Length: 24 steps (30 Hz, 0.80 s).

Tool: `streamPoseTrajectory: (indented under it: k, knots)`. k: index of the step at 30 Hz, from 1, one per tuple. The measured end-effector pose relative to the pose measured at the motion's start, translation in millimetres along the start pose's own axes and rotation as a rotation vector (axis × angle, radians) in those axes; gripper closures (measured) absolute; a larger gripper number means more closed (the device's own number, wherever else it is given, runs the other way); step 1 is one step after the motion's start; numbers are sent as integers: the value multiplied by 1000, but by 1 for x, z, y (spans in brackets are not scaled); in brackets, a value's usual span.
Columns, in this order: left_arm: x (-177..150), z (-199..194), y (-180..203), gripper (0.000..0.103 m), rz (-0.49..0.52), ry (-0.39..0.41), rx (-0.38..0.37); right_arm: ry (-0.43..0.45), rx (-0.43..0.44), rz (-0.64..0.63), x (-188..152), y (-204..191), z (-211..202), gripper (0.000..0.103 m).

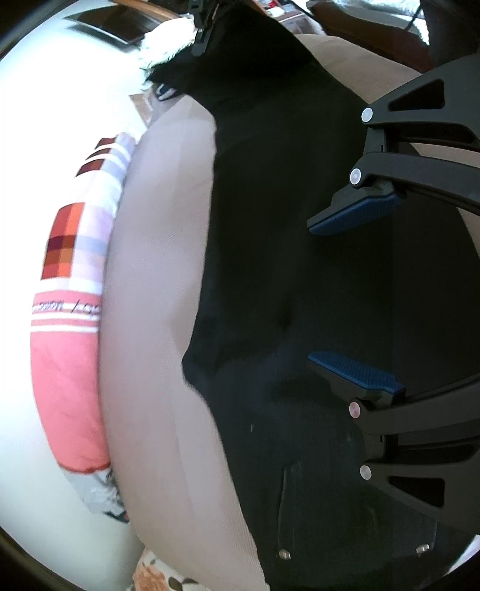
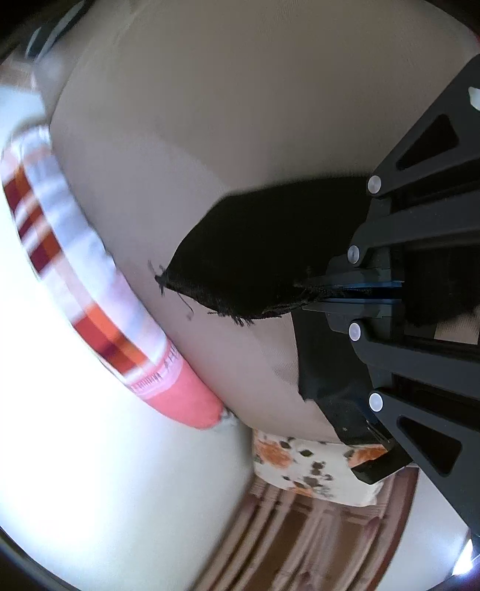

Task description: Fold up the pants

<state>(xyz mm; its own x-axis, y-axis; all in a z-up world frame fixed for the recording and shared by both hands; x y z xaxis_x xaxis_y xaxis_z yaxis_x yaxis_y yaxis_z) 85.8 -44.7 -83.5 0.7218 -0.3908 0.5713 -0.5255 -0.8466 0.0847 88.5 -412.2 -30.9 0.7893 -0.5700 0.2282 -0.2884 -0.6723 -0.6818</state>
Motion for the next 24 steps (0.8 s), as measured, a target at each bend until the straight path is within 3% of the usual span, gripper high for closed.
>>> streamPoseTrajectory:
  k: [6, 12, 18, 20, 24]
  knots:
    - [-9, -25, -24, 37, -58, 23, -2, -87, -29, -116, -23, -60, 74, 98]
    - [-16, -41, -43, 37, -109, 56, -10, -208, -61, -220, -63, -90, 148, 98]
    - [-20, -46, -53, 37, -141, 59, -34, -285, -86, -313, -104, -110, 193, 98]
    - [-20, -48, -53, 37, -146, 62, -51, -302, -117, -340, -113, -113, 206, 93]
    - [-16, -49, -50, 37, -164, 64, -103, -337, -98, -319, -116, -115, 208, 72]
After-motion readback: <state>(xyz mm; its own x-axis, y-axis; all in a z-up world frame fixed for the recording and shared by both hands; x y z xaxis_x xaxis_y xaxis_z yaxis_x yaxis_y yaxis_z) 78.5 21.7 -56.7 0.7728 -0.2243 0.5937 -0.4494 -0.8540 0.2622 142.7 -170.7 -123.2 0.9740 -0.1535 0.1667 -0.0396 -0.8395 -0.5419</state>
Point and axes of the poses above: each gripper's, at about its wrist camera, not at the fingertips, and z roughly the way its jaws point, y to its right, x to its top, the point moved 1 cm from there along z, roughly the way its jaws point, and after that the axes turned 12 degrees about z, right-handed, at the moved point
